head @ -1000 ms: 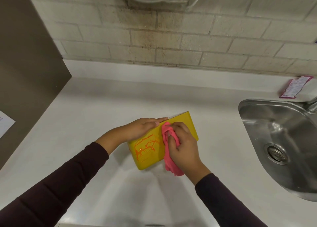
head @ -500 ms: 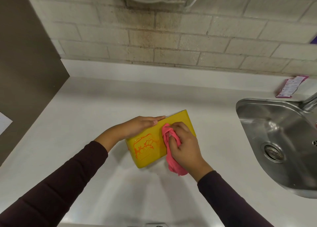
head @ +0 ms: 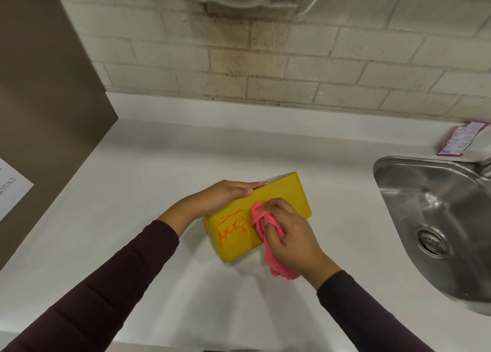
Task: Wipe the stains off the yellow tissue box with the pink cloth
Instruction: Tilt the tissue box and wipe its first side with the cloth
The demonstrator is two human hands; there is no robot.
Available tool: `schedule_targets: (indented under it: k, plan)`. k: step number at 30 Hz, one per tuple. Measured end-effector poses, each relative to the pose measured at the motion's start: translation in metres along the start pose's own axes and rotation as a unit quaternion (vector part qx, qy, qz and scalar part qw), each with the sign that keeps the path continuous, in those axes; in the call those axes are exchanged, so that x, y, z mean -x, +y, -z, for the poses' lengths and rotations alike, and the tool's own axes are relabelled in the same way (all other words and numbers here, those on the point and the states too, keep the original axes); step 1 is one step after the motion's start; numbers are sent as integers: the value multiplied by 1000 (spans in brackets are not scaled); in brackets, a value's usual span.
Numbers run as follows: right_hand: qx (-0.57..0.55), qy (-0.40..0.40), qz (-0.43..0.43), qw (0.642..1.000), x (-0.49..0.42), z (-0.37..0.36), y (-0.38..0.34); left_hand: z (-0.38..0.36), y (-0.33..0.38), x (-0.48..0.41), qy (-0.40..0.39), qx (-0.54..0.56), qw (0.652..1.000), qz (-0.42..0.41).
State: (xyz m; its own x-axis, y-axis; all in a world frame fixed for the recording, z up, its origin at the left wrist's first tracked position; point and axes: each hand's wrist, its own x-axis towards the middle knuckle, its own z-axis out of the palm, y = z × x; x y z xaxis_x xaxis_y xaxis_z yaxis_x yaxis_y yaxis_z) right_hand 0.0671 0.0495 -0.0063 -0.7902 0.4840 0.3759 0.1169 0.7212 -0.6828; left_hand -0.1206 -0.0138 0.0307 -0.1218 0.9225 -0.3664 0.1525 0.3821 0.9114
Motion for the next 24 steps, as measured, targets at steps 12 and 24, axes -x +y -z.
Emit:
schedule_targets:
  k: [12,24]
  plan:
    - [-27,4,8,1000,-1,-29,-21,-1,1,2,-2,-13,1000,-10]
    - [-52,98,-68,992,-15,-33,-22,-3,-1,1,4,9,1000,-21]
